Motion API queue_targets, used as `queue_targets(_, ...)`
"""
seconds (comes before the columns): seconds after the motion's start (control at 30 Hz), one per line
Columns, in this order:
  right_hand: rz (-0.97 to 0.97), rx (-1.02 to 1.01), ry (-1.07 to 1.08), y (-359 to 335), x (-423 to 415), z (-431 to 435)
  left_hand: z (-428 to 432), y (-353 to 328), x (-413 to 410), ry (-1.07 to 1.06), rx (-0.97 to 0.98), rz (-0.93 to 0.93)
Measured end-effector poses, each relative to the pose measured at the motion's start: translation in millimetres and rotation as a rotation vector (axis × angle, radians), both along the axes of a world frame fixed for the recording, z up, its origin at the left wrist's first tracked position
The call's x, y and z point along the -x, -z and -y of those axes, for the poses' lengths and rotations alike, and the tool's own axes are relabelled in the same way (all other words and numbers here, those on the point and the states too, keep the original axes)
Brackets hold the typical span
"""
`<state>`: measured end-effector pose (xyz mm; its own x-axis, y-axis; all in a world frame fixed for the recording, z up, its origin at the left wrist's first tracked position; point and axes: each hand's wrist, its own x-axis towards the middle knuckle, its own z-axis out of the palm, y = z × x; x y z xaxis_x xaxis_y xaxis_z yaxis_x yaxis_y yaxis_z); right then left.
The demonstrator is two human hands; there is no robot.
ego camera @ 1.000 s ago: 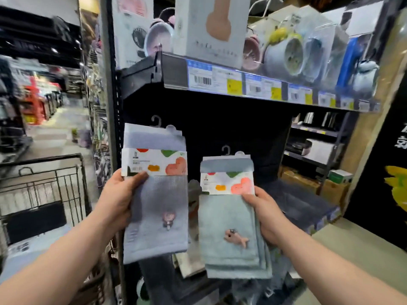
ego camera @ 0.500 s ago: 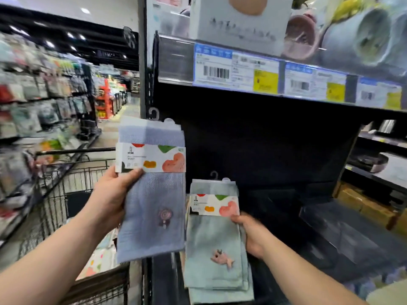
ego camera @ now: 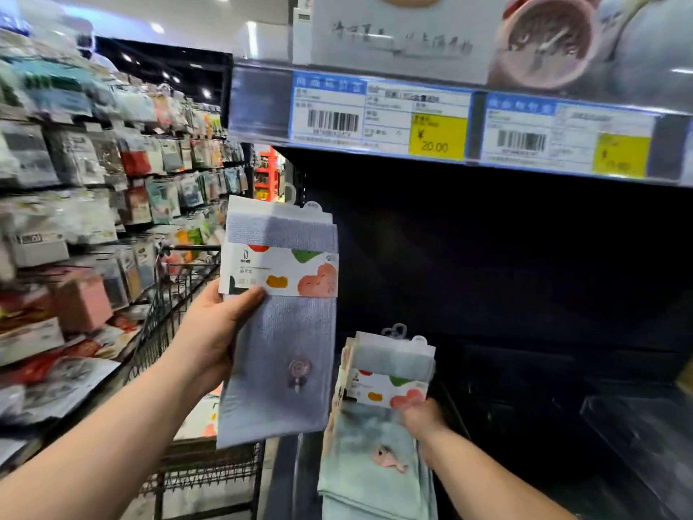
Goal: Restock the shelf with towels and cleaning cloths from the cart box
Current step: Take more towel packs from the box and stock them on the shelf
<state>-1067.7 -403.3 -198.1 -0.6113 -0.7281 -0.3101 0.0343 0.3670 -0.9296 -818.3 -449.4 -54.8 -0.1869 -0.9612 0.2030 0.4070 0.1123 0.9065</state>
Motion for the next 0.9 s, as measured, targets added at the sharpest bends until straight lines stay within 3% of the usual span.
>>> queue_targets(0.13,-0.107,-0.008,-0.036,3.3,-4.2,-0.8,-5.8,1.8,3.8,-0.003,0.013,-0.011)
queue_targets(0.27,-0.338,-0.059,-0.144,-0.6,-0.9,-0.8,-10.7,4.4,10.1,0.035,0.005,-0.040)
queue_targets(0.43,-0.413,-0.184,-0.158,-27.9,-4.1,-5.5,-13.8,10.2,30.1,0.087,-0.057,-0.090)
queue_targets(0.47,-0.440,-0.123,-0.155,-39.2,-4.2,-12.2,-15.2,11.7,35.4,0.102,-0.071,-0.104)
queue_targets(0.53,-0.415,0.088,-0.145,-61.7,-3.0,-27.4,-18.4,14.7,45.9,0.139,-0.087,-0.119)
queue_targets(0.63,-0.065,0.306,-0.294,-73.6,0.5,-46.2,-23.8,19.8,63.2,0.182,-0.137,-0.117)
queue_targets(0.7,0.017,0.217,-0.478,-65.7,2.7,-54.7,-27.1,23.0,73.6,0.183,-0.186,-0.105)
queue_targets(0.77,-0.088,0.110,-0.587,-61.7,1.2,-64.8,-29.3,27.1,82.0,0.172,-0.211,-0.071)
queue_targets(0.83,-0.159,0.078,-0.547,-57.7,2.0,-69.4,-31.1,32.7,88.2,0.165,-0.195,-0.024)
queue_targets(0.9,-0.103,0.070,-0.498,-52.3,6.1,-73.6,-34.6,38.9,92.7,0.195,-0.171,0.035)
